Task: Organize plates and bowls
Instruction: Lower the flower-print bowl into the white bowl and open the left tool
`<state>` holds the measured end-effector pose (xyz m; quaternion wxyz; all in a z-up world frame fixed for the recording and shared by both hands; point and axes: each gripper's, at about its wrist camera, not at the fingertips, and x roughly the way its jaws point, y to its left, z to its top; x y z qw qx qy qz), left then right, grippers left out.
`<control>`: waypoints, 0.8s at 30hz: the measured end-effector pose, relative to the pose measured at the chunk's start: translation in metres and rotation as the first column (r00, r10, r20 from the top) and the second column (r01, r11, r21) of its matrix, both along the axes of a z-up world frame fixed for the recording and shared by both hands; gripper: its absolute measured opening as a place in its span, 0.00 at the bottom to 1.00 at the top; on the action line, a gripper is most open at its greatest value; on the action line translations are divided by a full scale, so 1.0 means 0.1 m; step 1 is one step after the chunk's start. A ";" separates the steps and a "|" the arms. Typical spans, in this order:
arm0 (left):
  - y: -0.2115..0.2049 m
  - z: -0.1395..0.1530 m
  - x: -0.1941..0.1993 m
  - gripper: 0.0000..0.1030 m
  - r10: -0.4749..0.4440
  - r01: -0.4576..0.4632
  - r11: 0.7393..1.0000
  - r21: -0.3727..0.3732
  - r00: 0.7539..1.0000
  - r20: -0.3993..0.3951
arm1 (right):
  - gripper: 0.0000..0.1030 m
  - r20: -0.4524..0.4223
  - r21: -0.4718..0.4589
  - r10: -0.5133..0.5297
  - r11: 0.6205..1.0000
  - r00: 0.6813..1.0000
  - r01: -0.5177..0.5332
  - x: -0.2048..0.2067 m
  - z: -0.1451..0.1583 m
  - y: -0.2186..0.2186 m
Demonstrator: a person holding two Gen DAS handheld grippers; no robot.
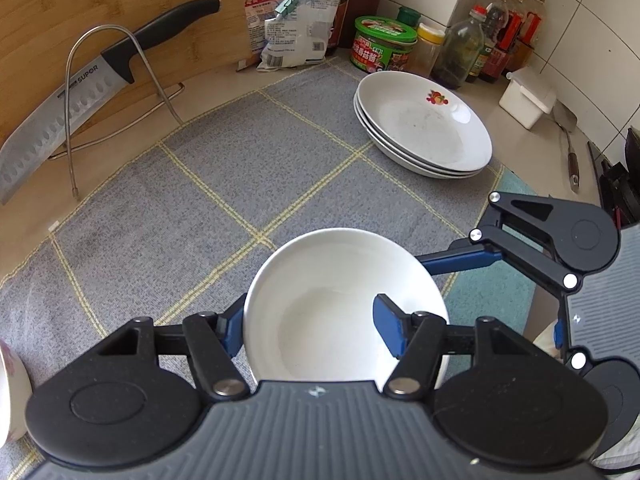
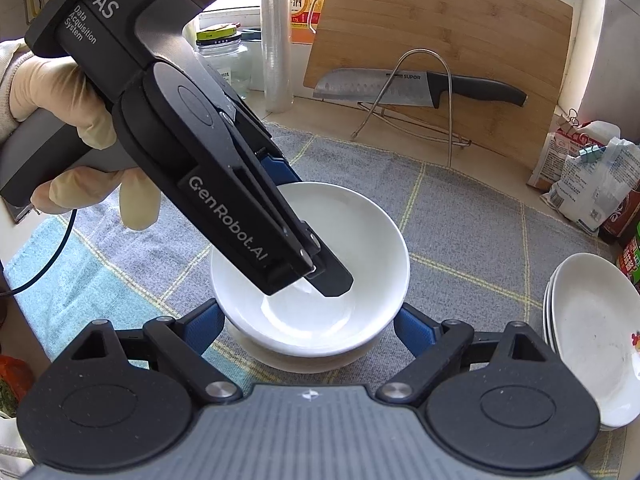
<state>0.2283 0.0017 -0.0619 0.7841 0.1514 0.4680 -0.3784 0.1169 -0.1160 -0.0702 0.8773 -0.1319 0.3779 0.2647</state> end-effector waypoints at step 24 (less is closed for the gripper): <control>-0.03 -0.02 -0.01 0.66 -0.025 0.025 1.000 -0.002 1.000 0.008 | 0.91 -0.009 -0.005 -0.004 1.000 1.000 0.004 0.01 0.02 -0.01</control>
